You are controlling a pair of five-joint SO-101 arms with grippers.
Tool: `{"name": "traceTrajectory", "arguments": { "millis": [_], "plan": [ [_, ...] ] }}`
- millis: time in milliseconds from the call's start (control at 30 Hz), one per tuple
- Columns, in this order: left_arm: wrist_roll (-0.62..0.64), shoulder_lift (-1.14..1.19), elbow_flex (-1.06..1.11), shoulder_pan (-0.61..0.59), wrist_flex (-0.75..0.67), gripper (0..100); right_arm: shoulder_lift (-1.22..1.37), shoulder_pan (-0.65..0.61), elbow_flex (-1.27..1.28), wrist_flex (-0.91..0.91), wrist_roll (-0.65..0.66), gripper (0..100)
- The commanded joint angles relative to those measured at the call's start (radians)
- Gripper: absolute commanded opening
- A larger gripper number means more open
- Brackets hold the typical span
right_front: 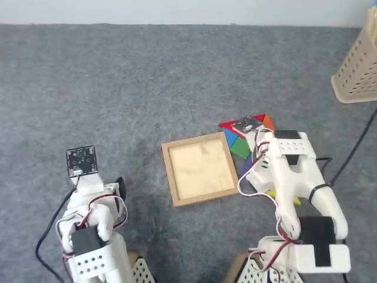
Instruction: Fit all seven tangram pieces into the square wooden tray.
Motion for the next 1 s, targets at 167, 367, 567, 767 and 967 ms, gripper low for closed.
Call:
{"name": "traceTrajectory", "arguments": {
  "millis": [167, 367, 567, 767, 967],
  "plan": [
    [-0.005, -0.015, -0.013, 0.002, 0.005, 22, 0.085, 0.004, -0.041, -0.048, 0.032, 30.7],
    [-0.005, -0.015, -0.013, 0.002, 0.005, 22, 0.147, 0.005, -0.043, -0.097, 0.029, 30.3],
    [-0.005, -0.015, -0.013, 0.002, 0.005, 22, 0.150, 0.005, -0.043, -0.097, 0.023, 28.8],
    [-0.005, -0.015, -0.013, 0.002, 0.005, 22, 0.150, 0.005, -0.043, -0.097, 0.018, 15.8],
    [-0.005, -0.015, -0.013, 0.002, 0.005, 22, 0.143, 0.067, -0.063, -0.111, -0.038, 10.0]
  ]
}}
